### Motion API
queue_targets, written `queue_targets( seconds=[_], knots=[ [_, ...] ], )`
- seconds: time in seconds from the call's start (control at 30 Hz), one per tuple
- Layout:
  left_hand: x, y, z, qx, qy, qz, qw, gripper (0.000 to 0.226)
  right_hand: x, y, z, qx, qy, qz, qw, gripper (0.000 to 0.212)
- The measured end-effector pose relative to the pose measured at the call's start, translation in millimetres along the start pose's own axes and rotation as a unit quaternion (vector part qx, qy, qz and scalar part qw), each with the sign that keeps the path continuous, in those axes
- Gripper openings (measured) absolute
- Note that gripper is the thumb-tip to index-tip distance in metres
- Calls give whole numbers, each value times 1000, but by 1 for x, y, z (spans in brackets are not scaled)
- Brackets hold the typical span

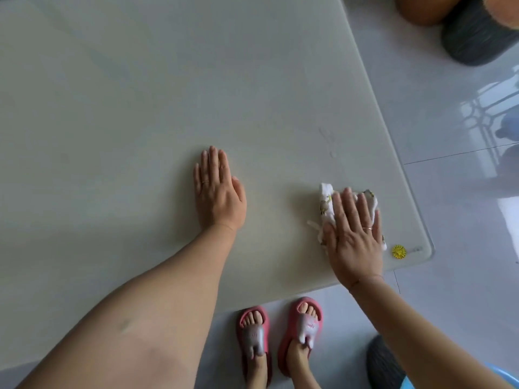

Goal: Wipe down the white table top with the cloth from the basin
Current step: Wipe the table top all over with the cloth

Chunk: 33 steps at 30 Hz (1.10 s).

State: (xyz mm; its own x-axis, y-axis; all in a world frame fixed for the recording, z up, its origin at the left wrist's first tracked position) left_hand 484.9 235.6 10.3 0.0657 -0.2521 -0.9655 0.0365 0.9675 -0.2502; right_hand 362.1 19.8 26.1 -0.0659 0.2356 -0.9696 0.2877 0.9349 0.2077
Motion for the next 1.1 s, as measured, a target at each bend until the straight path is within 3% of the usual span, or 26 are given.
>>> queue_targets(
  seconds=[0.07, 0.1, 0.23, 0.3, 0.37, 0.47, 0.53, 0.6, 0.7, 0.77, 0.83, 0.93, 1.03, 1.1],
  knots=[
    [2, -1, -1, 2, 6, 28, 1000, 55, 9, 22, -17, 88, -12, 14, 996, 61],
    [2, -1, -1, 5, 10, 42, 999, 56, 13, 37, -31, 74, -9, 14, 997, 61],
    [3, -2, -2, 12, 22, 84, 996, 56, 20, 45, -74, -199, 29, 0, 980, 52],
    [0, -4, -4, 12, 16, 85, 996, 57, 15, 13, -66, -240, 29, -13, 970, 51],
    [-3, -10, -7, 10, 6, 74, 997, 59, 5, -18, -54, -187, 19, -32, 982, 53],
    [-3, -30, -12, 20, 0, 43, 999, 61, -7, -42, -40, -28, 17, -16, 999, 57],
    [3, -48, -17, 31, 10, 19, 999, 61, -3, -29, -40, 87, 9, 1, 996, 59],
    [12, -65, -25, 38, 29, 6, 999, 61, 6, -2, -48, 132, 5, 12, 991, 60],
    [22, -73, -34, 49, 44, 10, 998, 62, 11, 20, -70, -56, 28, 0, 998, 56],
    [25, -71, -35, 48, 40, 14, 998, 62, 6, -5, -64, -209, 45, -36, 976, 53],
    [24, -70, -36, 48, 39, 17, 998, 63, -2, -42, -46, -260, 48, -67, 962, 54],
    [23, -73, -36, 42, 40, 14, 998, 64, -17, -77, -10, -104, 46, -34, 993, 57],
    [22, -74, -36, 39, 44, 14, 998, 64, -10, -54, 2, 77, 14, -12, 997, 62],
    [21, -75, -35, 35, 45, 14, 998, 64, -2, -22, 0, 104, 16, -10, 994, 62]
  ],
)
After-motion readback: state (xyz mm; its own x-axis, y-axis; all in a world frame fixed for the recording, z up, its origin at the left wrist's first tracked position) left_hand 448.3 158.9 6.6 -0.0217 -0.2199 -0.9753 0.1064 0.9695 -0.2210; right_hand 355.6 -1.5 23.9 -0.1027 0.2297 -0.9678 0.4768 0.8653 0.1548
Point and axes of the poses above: each hand's wrist, its own z-axis towards the middle knuckle, its own x-axis out of the palm, y = z × x, the point moved 1 cm from there along z, towards the middle knuckle, and after that the axes turned 3 degrees about -y, right-handed, at the moved point
